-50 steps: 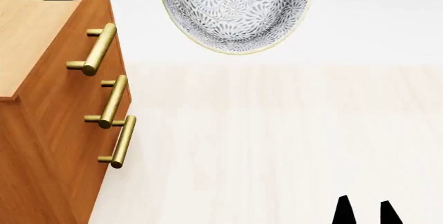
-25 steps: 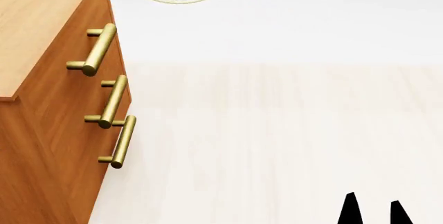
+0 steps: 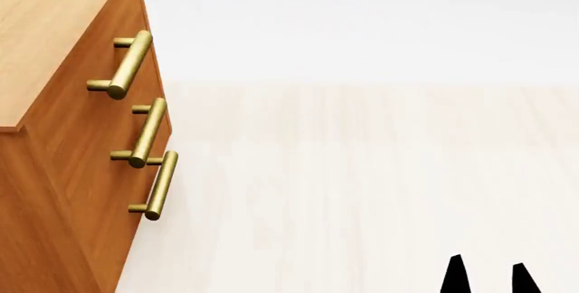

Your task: Put the bowl on top of the cabinet.

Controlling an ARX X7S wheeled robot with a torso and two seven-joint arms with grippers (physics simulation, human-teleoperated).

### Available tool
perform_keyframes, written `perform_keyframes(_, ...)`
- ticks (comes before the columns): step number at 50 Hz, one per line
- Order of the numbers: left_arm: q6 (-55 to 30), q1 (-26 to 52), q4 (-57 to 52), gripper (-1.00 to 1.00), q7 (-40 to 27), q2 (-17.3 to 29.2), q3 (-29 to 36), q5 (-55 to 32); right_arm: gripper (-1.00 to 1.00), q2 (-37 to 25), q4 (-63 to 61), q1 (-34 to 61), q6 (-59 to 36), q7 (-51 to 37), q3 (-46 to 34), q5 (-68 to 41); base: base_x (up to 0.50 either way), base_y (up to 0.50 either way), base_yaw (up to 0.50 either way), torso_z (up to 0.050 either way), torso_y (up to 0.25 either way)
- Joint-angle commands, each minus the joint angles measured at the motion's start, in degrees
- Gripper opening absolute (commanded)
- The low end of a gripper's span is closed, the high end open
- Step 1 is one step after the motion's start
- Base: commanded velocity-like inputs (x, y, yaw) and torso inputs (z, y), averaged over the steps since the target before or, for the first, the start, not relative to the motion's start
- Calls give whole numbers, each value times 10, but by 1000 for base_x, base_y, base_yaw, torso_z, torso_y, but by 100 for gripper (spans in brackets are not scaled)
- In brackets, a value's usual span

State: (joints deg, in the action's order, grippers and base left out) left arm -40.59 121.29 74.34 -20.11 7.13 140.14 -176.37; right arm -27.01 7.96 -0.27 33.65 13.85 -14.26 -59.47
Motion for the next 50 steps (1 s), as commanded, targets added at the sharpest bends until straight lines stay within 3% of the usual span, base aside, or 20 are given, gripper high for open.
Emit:
perform_keyframes(1,16,-2,7,-100,-88,25,-79,-27,100,0,-2,-2,1,-1,2,3,0,0,0,0,0)
perform_keyframes(16,41,2,7,-100,-150,36,-118,-24,100,2,-3,-1,-2,-1,1,6,0,0,0,0,0)
perform_keyframes(33,182,-11,6,-100,-288,47,-153,-19,100,1,-7,-4,-3,1,3,6,0,0,0,1,1)
perform_keyframes(42,255,-20,6,-100,-323,52,-158,-17,100,2,-4,0,-6,-2,2,9,0,0,0,0,0)
perform_keyframes(50,266,-22,6,-100,-343,54,-152,-14,100,3,-5,-1,-5,-4,3,14,0,0,0,0,1)
